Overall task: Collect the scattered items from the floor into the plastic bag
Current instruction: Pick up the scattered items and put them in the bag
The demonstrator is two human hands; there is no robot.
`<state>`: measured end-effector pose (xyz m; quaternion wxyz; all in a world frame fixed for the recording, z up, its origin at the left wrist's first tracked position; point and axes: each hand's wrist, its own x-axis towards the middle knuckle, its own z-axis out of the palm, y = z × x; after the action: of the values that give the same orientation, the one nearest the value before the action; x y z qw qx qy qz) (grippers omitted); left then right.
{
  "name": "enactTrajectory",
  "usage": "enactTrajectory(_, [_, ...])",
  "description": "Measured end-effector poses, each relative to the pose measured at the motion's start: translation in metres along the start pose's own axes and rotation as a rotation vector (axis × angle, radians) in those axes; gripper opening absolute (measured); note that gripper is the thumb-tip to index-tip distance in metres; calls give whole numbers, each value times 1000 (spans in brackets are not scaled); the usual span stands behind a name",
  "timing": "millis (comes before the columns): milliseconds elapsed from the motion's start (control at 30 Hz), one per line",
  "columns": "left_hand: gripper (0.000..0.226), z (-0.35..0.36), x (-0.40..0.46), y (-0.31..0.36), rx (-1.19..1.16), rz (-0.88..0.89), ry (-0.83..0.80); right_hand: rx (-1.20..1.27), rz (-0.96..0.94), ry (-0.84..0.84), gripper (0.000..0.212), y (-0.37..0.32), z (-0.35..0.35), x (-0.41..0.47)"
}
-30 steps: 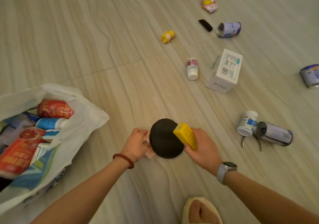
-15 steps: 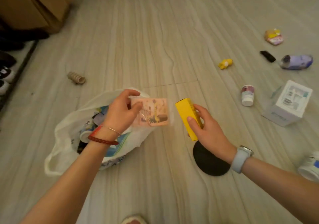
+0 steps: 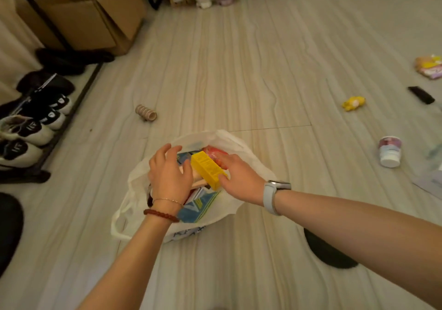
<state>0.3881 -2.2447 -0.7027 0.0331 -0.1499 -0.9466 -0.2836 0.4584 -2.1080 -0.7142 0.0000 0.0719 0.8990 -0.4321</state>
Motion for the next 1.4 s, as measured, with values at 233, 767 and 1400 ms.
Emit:
enactTrajectory(233, [45,42,-10,92,-108,444,-92,-215,162,295,37,68,-79,-62])
enactTrajectory(767, [93,229,-124,177,553,944,-1172,-499,1351,470,55,251,-141,-279])
enactTrajectory(1400, [20,172,-103,152,-162,363,-869,-94,906,548,43,213,-121,-233])
